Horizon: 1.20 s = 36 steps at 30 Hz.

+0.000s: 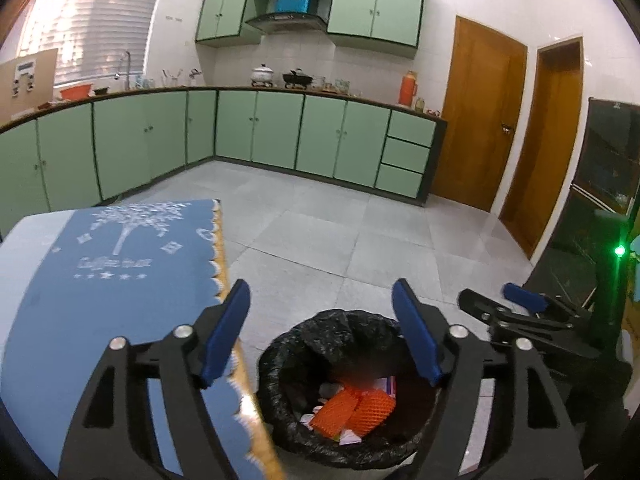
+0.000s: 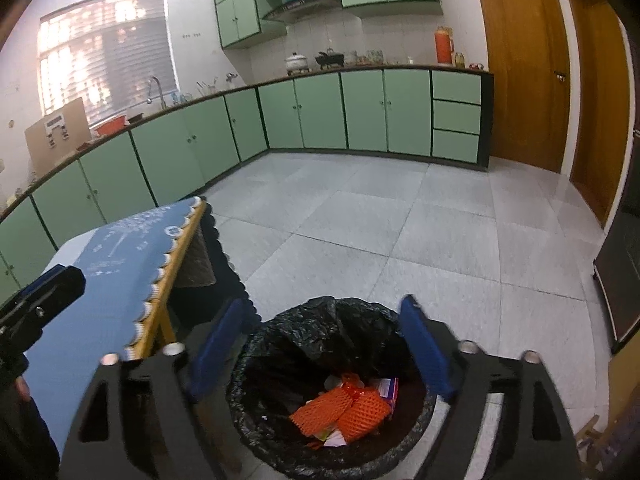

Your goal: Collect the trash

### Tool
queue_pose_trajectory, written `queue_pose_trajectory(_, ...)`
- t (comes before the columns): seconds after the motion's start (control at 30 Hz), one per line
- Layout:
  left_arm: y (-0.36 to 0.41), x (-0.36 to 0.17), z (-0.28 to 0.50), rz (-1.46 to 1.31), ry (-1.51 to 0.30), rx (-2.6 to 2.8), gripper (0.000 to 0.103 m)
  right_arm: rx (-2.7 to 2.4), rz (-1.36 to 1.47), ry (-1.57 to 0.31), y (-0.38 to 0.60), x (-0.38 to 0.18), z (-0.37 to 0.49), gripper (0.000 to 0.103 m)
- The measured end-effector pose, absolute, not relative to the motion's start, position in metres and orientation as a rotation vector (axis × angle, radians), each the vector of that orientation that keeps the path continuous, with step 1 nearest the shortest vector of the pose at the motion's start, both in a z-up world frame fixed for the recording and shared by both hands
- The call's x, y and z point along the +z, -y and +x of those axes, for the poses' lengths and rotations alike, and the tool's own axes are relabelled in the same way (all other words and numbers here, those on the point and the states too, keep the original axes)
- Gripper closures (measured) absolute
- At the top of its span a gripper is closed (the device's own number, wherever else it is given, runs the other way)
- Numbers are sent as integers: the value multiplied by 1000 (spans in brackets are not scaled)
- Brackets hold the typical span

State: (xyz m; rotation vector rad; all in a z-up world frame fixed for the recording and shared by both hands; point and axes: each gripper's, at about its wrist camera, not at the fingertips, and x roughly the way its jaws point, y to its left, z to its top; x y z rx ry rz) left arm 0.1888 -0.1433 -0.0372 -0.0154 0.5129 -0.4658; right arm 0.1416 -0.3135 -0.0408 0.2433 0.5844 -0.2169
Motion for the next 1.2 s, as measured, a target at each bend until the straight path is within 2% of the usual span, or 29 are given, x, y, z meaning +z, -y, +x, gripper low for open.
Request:
queue_pose_trajectory(0.07, 133, -29, 182, -19, -500, -444, 18, -205, 246, -568, 307, -33, 133, 9)
queue_pose_trajectory(0.1, 129, -26, 179, -19, -498, -435, 16, -197, 249, -557, 303, -28, 127, 6)
queue_pose_trajectory(0.3, 99, -9, 149, -13, -473, -357, 11, -148, 252, -526, 283, -6, 101, 6)
queue_pose_trajectory(1.2, 54, 14, 58, -4, -444, -271, 10, -74, 208, -459, 225, 22, 20, 6)
